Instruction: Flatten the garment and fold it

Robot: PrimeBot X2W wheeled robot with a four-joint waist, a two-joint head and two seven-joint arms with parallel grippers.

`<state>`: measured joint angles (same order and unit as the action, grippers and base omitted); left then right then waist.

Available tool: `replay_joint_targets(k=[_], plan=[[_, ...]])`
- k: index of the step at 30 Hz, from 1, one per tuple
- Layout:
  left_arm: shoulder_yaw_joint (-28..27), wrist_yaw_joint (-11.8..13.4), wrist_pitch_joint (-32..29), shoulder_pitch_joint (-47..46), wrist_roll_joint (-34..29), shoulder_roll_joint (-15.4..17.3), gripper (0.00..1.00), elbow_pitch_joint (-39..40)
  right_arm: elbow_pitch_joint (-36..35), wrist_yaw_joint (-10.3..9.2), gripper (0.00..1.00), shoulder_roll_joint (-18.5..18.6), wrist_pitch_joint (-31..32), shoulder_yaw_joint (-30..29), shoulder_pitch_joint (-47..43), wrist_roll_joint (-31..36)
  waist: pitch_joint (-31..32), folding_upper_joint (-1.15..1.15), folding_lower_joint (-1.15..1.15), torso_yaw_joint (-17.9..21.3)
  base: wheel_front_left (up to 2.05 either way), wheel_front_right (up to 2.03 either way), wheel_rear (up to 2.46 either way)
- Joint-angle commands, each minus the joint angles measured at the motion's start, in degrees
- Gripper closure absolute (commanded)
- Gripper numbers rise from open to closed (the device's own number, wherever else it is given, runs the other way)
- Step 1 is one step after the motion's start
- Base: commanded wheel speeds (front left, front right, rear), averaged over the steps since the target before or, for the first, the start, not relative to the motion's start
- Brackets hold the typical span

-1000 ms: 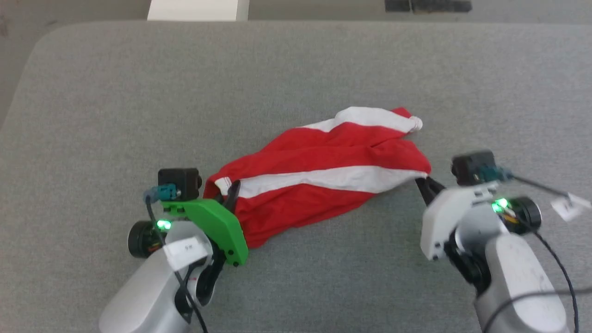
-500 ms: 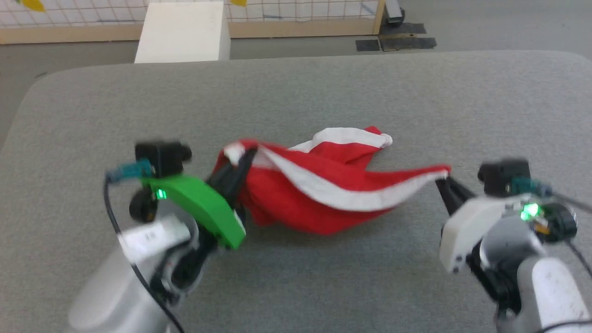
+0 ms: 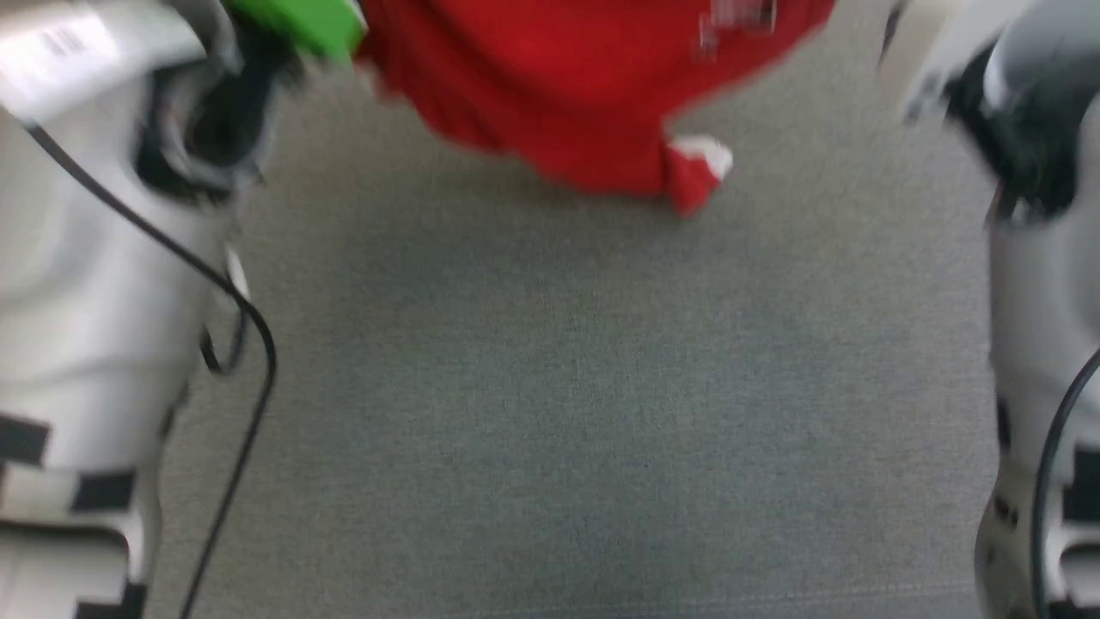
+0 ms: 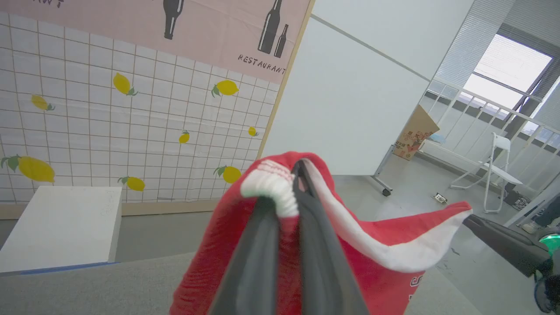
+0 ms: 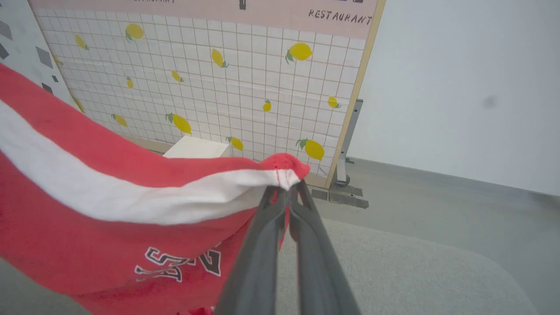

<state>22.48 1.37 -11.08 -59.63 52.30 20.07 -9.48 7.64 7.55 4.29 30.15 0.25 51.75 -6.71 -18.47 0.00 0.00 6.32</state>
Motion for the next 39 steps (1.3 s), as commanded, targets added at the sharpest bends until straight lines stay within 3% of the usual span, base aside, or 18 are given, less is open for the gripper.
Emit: replay_joint_targets(k=[1,10,17,28,35,39], plan=[[-1.03,0.07,1.82,-3.51,-1.13,-0.29,1.0,-1.6,1.92,-0.06,1.0,0.14,-1.8,-0.39,3.79,1.03,-7.78,0.0,0.0,1.31,0.0,0.0,0.0],[-4.91,-1.59,13.03,-18.78,-5.29,-1.46,1.0,-9.94,10.09,-0.06,1.0,-0.44,-15.44,-3.63,22.68,6.48,-13.41,0.0,0.0,2.29,0.0,0.0,0.0],[-2.6,-5.69,15.16,-16.87,-5.72,-1.4,1.0,-13.4,12.85,-0.06,1.0,-0.74,-19.16,-1.81,21.79,6.87,-12.91,0.0,0.0,1.95,0.0,0.0,0.0],[2.98,-7.29,11.77,10.08,-2.65,3.41,1.0,-9.22,8.54,-0.06,1.0,2.17,-14.12,3.97,-3.75,-1.98,-3.8,0.0,0.0,-0.02,0.0,0.0,0.0],[6.76,-4.82,7.58,29.35,0.03,6.28,1.0,-1.32,-0.37,-0.06,1.0,3.2,-6.78,3.07,-27.23,-6.42,2.99,0.0,0.0,-2.15,0.0,0.0,0.0],[8.56,-1.82,3.72,38.08,1.61,8.51,1.0,2.61,-5.67,-0.06,1.0,2.62,-2.49,2.49,-38.73,-7.59,5.89,0.0,0.0,-2.77,0.0,0.0,0.0]])
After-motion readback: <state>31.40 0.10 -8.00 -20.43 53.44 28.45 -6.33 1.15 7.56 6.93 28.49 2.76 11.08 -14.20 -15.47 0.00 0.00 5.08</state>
